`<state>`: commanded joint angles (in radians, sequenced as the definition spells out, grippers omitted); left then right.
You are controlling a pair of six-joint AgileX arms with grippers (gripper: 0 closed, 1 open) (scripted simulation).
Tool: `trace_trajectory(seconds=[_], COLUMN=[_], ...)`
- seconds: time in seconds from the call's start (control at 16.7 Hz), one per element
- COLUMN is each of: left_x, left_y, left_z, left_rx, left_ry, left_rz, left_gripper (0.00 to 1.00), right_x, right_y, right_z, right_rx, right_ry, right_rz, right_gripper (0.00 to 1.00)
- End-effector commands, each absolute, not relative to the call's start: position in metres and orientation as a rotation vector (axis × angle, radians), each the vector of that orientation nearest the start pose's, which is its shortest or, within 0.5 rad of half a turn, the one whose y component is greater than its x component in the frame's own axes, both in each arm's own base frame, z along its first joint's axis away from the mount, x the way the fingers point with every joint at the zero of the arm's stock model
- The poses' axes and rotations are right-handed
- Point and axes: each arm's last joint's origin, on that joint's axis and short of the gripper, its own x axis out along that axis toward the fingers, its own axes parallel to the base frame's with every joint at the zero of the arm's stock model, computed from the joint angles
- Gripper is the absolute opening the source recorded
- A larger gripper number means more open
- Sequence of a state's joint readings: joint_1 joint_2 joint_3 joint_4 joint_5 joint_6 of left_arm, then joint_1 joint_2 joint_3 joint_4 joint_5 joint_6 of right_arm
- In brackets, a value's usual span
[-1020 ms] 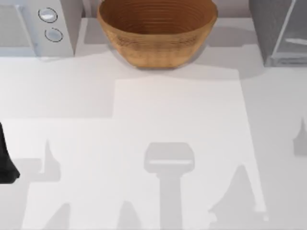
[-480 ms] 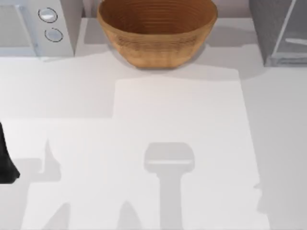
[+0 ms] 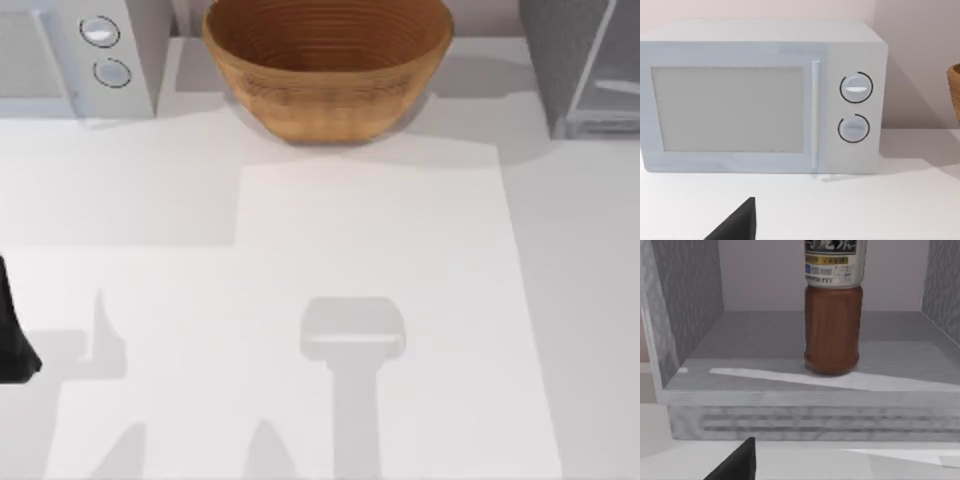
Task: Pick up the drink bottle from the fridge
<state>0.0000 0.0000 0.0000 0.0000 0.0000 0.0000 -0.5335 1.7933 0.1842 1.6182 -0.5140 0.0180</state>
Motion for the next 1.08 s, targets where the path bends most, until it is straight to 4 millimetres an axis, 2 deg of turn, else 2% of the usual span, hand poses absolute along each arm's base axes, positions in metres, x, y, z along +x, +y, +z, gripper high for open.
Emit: trace_trajectory(seconds=[0.24,0.42,0.54,0.84,0.96,1.08], left_x=[0.106,0.106,0.106,0.106,0.106,0.106], left_y=[-0.001,-0.001,-0.001,-0.001,-0.001,-0.001], left_z=[0.16,0.16,0.16,0.16,0.16,0.16], left_rx=[0.0,0.0,0.0,0.0,0.0,0.0], left_ry=[0.0,0.0,0.0,0.0,0.0,0.0], left_rz=[0.0,0.0,0.0,0.0,0.0,0.0], left_gripper=[1.0,1.0,1.0,1.0,1.0,1.0], right_x=[0.208,0.234,0.264,0.359,0.388,0.406], right_y=[-0.101,-0.106,-0.11,-0.114,-0.108,-0.101], right_z=[0.109,0.108,0.11,0.127,0.131,0.134], right_rx=[0.002,0.004,0.001,-0.011,-0.008,-0.004], right_ry=[0.005,0.01,0.006,-0.024,-0.017,-0.004], right_rz=[0.006,0.014,0.014,0.001,-0.004,-0.008], right_gripper=[1.0,1.0,1.0,1.0,1.0,1.0])
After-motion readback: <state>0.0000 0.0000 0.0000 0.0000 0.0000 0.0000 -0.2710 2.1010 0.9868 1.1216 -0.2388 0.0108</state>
